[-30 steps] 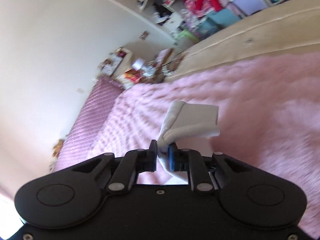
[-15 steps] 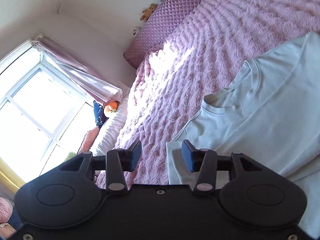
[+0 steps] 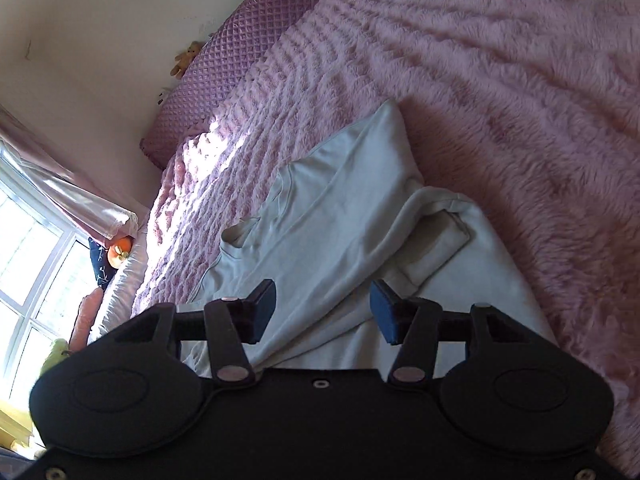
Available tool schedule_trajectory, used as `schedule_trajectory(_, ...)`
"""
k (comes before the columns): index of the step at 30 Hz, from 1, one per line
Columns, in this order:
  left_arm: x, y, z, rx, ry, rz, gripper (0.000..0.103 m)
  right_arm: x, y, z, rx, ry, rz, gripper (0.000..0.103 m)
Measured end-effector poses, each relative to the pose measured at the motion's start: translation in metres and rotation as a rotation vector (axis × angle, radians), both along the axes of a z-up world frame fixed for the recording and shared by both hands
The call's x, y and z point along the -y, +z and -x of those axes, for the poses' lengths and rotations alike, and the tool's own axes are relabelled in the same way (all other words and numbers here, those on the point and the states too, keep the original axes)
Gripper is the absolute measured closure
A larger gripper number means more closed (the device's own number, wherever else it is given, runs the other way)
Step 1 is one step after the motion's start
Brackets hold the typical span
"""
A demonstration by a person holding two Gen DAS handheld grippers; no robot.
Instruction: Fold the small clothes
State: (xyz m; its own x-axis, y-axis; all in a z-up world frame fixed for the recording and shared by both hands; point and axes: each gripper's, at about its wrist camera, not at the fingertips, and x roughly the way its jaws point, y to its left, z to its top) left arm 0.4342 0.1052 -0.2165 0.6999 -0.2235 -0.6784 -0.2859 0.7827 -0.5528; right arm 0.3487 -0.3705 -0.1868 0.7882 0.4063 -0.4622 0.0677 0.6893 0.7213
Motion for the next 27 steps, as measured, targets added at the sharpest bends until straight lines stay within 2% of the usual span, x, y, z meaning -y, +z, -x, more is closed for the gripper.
schedule_trajectory(1, 0.0, -0.001, -0.001, -0.003, -0.002, -0.012, 0.043, 0.003, -0.005, 0.0, -0.014, -0.016, -0.013, 0.05)
schedule_trajectory(2, 0.0, -0.003, -0.003, -0.006, -0.001, -0.025, 0.055, 0.006, -0.01, 0.001, -0.029, -0.037, -0.033, 0.05)
schedule_trajectory(3, 0.001, -0.002, -0.004, -0.009, -0.003, -0.036, 0.082, 0.007, -0.015, 0.0, -0.039, -0.048, -0.058, 0.049)
schedule_trajectory(4, 0.001, -0.001, -0.007, 0.001, -0.02, -0.036, 0.1, 0.008, -0.017, 0.0, -0.044, -0.051, -0.073, 0.049)
schedule_trajectory(5, 0.001, 0.005, -0.006, 0.035, -0.029, -0.025, 0.1, 0.007, -0.017, 0.001, -0.048, -0.059, -0.074, 0.049)
schedule_trajectory(7, 0.0, 0.025, 0.004, 0.133, -0.01, -0.084, 0.1, 0.007, -0.016, 0.001, -0.045, -0.068, -0.072, 0.049)
schedule_trajectory(9, -0.007, 0.04, 0.011, 0.208, 0.0, -0.1, 0.1, 0.008, -0.014, 0.002, -0.037, -0.077, -0.061, 0.049)
schedule_trajectory(12, -0.019, 0.034, 0.006, 0.177, 0.001, -0.108, 0.1, 0.018, -0.013, -0.002, -0.019, -0.114, -0.057, 0.049)
schedule_trajectory(13, -0.021, 0.025, 0.003, 0.135, -0.003, -0.104, 0.1, 0.022, -0.014, -0.004, -0.018, -0.136, -0.084, 0.049)
schedule_trajectory(15, -0.023, 0.012, 0.002, 0.112, -0.004, -0.082, 0.1, 0.031, -0.019, -0.009, -0.015, -0.181, -0.149, 0.049)
schedule_trajectory(17, -0.022, 0.006, 0.004, 0.126, -0.001, -0.101, 0.1, 0.039, -0.026, -0.017, -0.017, -0.216, -0.21, 0.049)
schedule_trajectory(21, -0.026, 0.008, 0.015, 0.204, 0.02, -0.053, 0.1, 0.044, -0.042, -0.037, -0.077, -0.257, -0.311, 0.048)
schedule_trajectory(22, -0.027, 0.013, 0.019, 0.242, 0.022, -0.035, 0.1, 0.044, -0.046, -0.041, -0.097, -0.282, -0.324, 0.051)
schedule_trajectory(23, -0.028, 0.021, 0.023, 0.29, 0.027, -0.014, 0.1, 0.044, -0.049, -0.042, -0.109, -0.3, -0.345, 0.059)
schedule_trajectory(24, -0.029, 0.028, 0.025, 0.323, 0.027, -0.008, 0.1, 0.044, -0.049, -0.042, -0.099, -0.308, -0.359, 0.087)
schedule_trajectory(25, -0.028, 0.033, 0.025, 0.347, 0.025, -0.019, 0.1, 0.042, -0.046, -0.04, -0.087, -0.32, -0.333, 0.096)
schedule_trajectory(27, -0.026, 0.034, 0.023, 0.346, 0.015, -0.07, 0.1, 0.04, -0.045, -0.031, -0.073, -0.338, -0.346, 0.096)
